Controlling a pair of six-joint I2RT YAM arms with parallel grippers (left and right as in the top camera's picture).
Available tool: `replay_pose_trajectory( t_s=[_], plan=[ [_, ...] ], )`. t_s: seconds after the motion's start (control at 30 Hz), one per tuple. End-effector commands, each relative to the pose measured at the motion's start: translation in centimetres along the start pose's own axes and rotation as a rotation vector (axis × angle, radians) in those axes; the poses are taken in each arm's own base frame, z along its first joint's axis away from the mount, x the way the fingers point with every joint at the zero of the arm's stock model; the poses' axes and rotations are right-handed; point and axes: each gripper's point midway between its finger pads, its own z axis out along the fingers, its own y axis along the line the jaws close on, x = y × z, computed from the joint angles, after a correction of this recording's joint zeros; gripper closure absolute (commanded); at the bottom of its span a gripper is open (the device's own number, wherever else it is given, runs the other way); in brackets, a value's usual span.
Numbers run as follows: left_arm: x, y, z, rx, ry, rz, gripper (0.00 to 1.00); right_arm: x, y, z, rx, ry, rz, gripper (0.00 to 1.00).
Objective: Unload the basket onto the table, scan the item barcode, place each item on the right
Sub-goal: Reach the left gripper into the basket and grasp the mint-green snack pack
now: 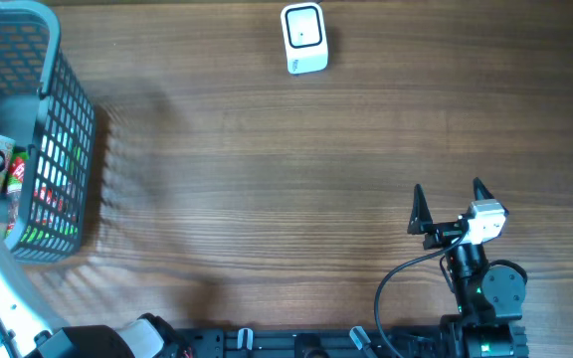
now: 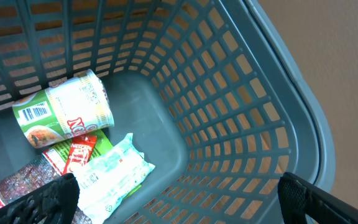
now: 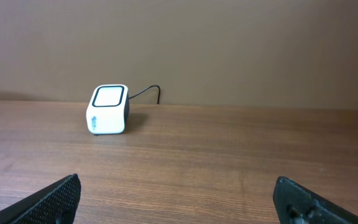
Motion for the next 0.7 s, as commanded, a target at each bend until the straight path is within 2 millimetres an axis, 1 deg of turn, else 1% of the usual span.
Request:
replay_pose_trajectory(
  t_s=[0.0, 0.17, 0.23, 0.27, 0.37, 0.43, 0.47, 0.5, 0.53, 0.57, 0.6, 0.63, 0.67],
  plan=[
    [-0.3, -0.1, -0.2, 0.005, -0.005, -0.01, 0.0, 0.0, 0.0, 0.0, -0.002, -0.002, 0.014, 0.0],
    [-0.4, -0.2, -0.2, 0.007, -0.012, -0.01, 0.0, 0.0, 0.0, 0.0, -0.002, -0.002, 0.014, 0.0],
    [-2.1, -1.1, -0.3, 0.043, -0.082, 0.0, 0.0, 0.0, 0.0, 0.0, -0.002, -0.002, 0.014, 0.0],
    [-2.1, -1.1, -0.3, 0.044, -0.082, 0.0, 0.0, 0.0, 0.0, 0.0, -0.002, -0.003, 0.014, 0.0],
    [-1.2, -0.5, -0.2, 0.02, -0.044, -0.006, 0.0, 0.0, 0.0, 0.0, -0.002, -0.002, 0.014, 0.0],
    [-1.4, -0.7, -0.2, 0.026, -0.053, -0.005, 0.0, 0.0, 0.0, 0.0, -0.002, -0.002, 0.014, 0.0],
    [-1.9, -1.1, -0.2, 0.042, -0.071, -0.002, 0.0, 0.0, 0.0, 0.0, -0.002, -0.003, 0.014, 0.0],
    [-1.5, -1.5, -0.3, 0.067, -0.051, -0.001, 0.0, 0.0, 0.0, 0.0, -0.002, -0.002, 0.014, 0.0],
    [-0.6, -1.5, -0.2, 0.076, -0.011, 0.004, 0.0, 0.0, 0.0, 0.0, -0.002, -0.003, 0.014, 0.0],
    [-0.3, -1.6, -0.2, 0.084, 0.007, 0.002, 0.0, 0.0, 0.0, 0.0, -0.002, -0.002, 0.014, 0.0],
    [0.6, -1.6, 0.2, 0.084, 0.044, 0.001, 0.02, 0.0, 0.0, 0.0, -0.002, -0.002, 0.014, 0.0],
    [1.6, -1.3, 0.7, 0.065, 0.084, -0.001, 0.1, 0.0, 0.0, 0.0, -0.002, -0.003, 0.014, 0.0],
    [2.7, -0.7, 1.5, 0.038, 0.128, -0.005, 0.06, 0.0, 0.0, 0.0, -0.002, -0.002, 0.014, 0.0]
  ],
)
